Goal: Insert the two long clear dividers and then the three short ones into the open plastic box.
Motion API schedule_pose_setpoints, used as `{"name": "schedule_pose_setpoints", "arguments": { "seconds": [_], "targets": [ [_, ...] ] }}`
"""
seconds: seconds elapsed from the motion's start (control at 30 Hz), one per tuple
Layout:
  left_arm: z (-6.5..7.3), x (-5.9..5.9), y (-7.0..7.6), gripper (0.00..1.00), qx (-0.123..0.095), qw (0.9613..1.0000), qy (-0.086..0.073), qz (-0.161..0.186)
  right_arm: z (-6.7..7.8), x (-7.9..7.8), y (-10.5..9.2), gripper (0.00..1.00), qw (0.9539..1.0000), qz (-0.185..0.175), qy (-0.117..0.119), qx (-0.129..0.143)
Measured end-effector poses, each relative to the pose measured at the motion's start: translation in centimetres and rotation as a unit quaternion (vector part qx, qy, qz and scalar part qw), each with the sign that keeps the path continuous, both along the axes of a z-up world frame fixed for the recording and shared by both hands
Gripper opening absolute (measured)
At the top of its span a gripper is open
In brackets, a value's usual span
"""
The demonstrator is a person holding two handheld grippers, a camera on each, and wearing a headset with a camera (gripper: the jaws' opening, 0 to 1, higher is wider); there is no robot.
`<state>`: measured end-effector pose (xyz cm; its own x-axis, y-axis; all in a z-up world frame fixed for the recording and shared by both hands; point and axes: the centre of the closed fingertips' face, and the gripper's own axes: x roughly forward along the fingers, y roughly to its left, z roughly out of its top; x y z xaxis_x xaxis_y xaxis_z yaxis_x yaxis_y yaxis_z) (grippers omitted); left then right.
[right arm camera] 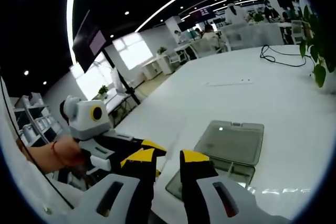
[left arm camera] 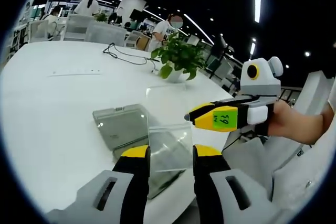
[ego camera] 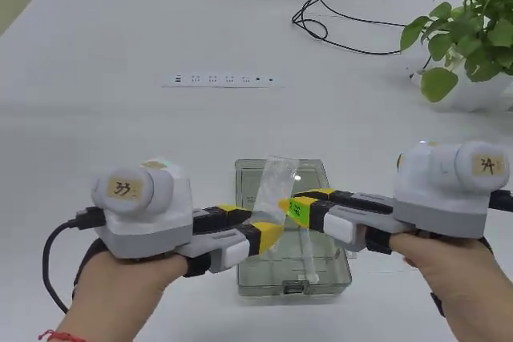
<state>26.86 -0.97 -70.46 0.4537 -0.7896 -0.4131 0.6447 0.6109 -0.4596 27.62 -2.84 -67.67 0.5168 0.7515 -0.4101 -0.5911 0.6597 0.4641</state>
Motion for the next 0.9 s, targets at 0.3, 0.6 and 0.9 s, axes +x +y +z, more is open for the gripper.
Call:
{"name": "schedule_pose_setpoints", "arguments": {
  "seconds": [0.3,0.6,0.9],
  "targets": [
    [0.1,0.1,-0.2,0.3,0.004,1.0,-0.008,-0.005,-0.6,0.2,0.4,0.15,0.9998,-0.009,0.015,0.001],
    [0.1,0.3,-0.2,0.31,0.004,1.0,-0.006,-0.001,-1.0,0.5,0.1,0.07,0.9986,-0.041,0.034,0.004],
    [-0.1,0.1,-0.4,0.33,0.006,0.9999,-0.008,-0.008,-1.2,0.7,0.3,0.06,0.9981,-0.046,0.039,-0.001]
  ]
}}
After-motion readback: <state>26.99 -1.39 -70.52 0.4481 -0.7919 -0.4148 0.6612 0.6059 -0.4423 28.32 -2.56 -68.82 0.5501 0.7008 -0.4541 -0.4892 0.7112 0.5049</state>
